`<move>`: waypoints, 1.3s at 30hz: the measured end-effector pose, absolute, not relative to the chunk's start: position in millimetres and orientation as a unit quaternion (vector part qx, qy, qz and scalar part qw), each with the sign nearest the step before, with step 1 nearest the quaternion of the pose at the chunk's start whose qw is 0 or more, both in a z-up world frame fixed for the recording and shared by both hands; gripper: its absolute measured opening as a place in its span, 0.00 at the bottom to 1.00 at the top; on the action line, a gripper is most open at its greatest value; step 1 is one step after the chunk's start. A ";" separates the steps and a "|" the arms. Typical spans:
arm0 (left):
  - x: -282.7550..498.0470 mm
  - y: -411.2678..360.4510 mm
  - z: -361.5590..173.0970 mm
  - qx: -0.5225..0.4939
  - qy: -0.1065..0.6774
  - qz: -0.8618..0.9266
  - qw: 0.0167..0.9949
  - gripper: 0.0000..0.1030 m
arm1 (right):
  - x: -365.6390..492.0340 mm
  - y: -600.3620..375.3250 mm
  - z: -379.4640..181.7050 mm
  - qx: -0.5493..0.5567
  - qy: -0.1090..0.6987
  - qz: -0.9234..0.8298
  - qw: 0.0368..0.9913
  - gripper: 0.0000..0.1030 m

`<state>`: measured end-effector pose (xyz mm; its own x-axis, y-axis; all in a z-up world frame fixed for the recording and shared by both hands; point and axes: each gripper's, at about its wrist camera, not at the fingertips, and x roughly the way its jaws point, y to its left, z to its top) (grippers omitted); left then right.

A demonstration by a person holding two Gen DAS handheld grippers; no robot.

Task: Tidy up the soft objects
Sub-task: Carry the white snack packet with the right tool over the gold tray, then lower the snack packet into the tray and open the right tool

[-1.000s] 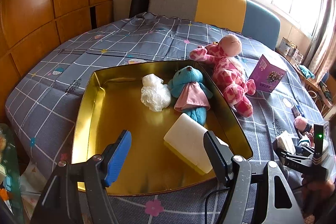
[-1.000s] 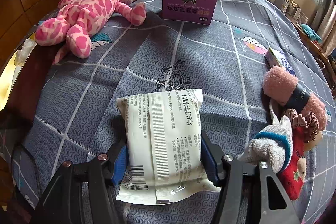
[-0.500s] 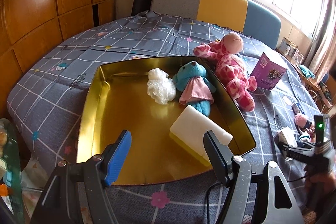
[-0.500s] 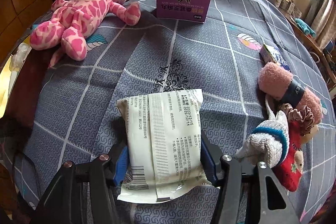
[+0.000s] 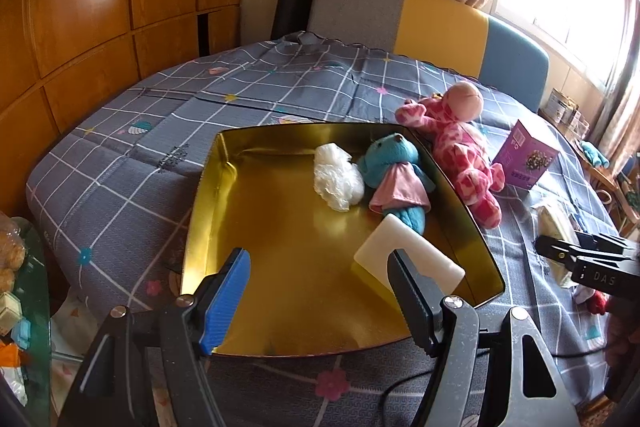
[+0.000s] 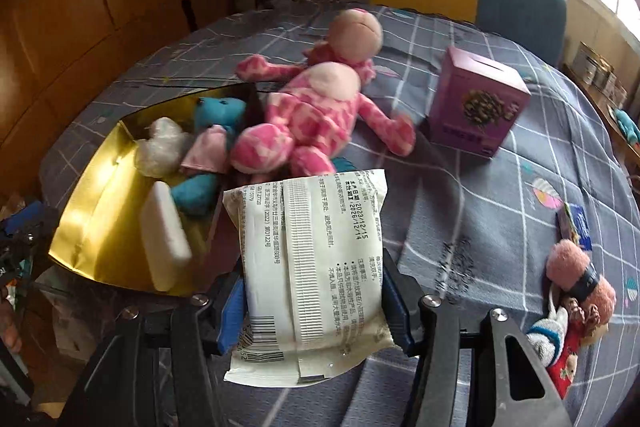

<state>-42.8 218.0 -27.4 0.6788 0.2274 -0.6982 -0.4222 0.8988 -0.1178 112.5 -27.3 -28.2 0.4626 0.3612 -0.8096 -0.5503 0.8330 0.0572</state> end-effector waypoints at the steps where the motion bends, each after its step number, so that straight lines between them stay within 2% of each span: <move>1: -43.6 219.7 -27.1 -0.138 0.357 0.181 0.906 0.70 | 109.5 -16.4 -25.4 -0.112 0.441 0.282 0.845 0.57; 9: -49.6 238.0 -25.9 -0.154 0.350 0.202 0.902 0.70 | 95.0 69.8 -19.8 -0.151 0.426 0.355 0.818 0.57; 21: -53.7 264.2 -29.7 -0.171 0.346 0.234 0.892 0.70 | 97.2 161.9 -52.9 -0.190 0.452 0.403 0.773 0.57; 29: -54.0 268.7 -35.8 -0.176 0.354 0.235 0.888 0.70 | 108.2 191.2 -86.3 -0.221 0.475 0.388 0.759 0.58; 39: -53.6 265.7 -34.8 -0.174 0.352 0.231 0.890 0.70 | 109.1 178.2 -83.4 -0.187 0.478 0.391 0.764 0.68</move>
